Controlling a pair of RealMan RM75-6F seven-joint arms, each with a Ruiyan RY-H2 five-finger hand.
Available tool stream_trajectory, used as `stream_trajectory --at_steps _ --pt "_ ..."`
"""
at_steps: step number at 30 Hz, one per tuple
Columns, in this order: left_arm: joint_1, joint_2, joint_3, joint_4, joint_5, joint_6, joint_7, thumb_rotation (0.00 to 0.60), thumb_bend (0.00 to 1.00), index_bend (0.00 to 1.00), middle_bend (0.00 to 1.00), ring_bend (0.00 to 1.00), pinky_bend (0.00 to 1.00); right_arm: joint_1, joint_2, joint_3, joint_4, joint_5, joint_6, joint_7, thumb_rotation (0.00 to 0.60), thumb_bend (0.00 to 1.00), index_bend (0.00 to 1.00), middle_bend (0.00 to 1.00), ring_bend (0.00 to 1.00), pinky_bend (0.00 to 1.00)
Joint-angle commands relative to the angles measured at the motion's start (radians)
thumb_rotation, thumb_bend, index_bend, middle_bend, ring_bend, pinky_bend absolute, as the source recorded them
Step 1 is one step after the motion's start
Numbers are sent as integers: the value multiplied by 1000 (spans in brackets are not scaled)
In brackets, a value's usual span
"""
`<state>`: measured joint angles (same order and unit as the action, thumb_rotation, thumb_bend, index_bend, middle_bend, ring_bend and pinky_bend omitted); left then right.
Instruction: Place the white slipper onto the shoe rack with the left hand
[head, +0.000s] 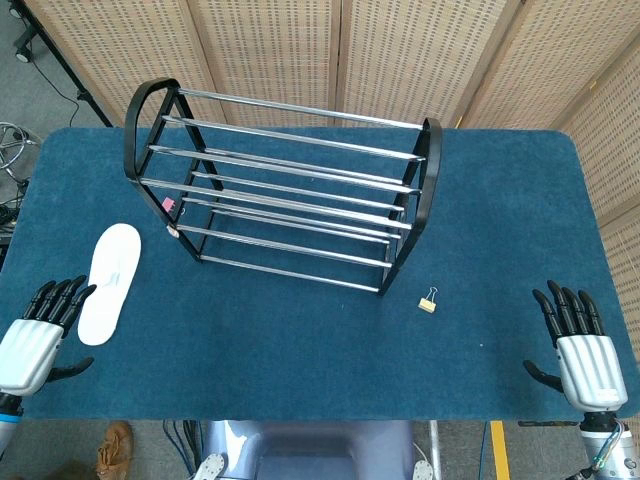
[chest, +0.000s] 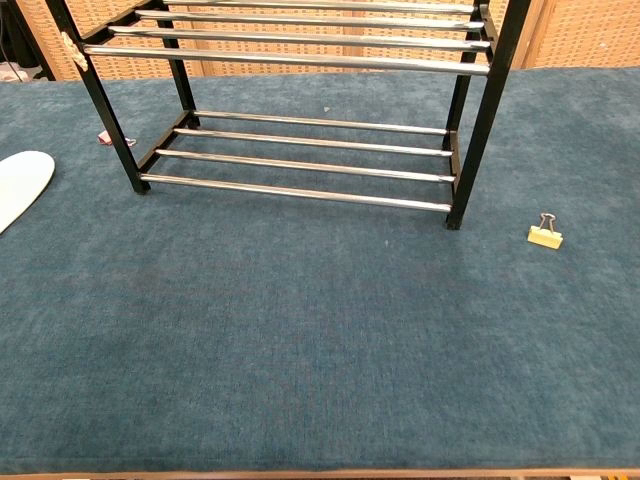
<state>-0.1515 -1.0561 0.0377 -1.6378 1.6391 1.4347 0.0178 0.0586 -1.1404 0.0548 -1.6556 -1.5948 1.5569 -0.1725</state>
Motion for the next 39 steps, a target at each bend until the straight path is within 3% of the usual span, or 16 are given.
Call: stream_trajectory --at_steps 1,11,15,17,20,27,39 --pt "0 -1 1 0 -1 -2 3 600 0 0 0 0 0 -1 2 1 -1 0 2 4 600 0 0 0 0 0" --pt "-2 -1 -4 1 -14 -8 2 600 0 0 0 0 0 -5 10 4 -4 2 12 20 600 0 0 0 0 0" --pt "-23 -20 -40 35 -96 -55 -10 600 0 0 0 0 0 -3 11 3 -5 2 6 22 600 0 0 0 0 0" --pt "-61 -59 -88 113 -186 -127 -53 600 0 0 0 0 0 -5 14 5 -8 4 10 27 600 0 0 0 0 0" --pt "-107 -129 -119 256 -230 -200 -129 600 0 0 0 0 0 -9 21 9 -10 9 18 43 600 0 0 0 0 0" --pt "-155 -217 -140 450 -247 -262 -236 600 0 0 0 0 0 -8 31 16 -4 26 12 76 600 0 0 0 0 0" --pt "-233 -336 -139 671 -228 -356 -390 600 0 0 0 0 0 -3 24 21 -1 46 -5 68 600 0 0 0 0 0"
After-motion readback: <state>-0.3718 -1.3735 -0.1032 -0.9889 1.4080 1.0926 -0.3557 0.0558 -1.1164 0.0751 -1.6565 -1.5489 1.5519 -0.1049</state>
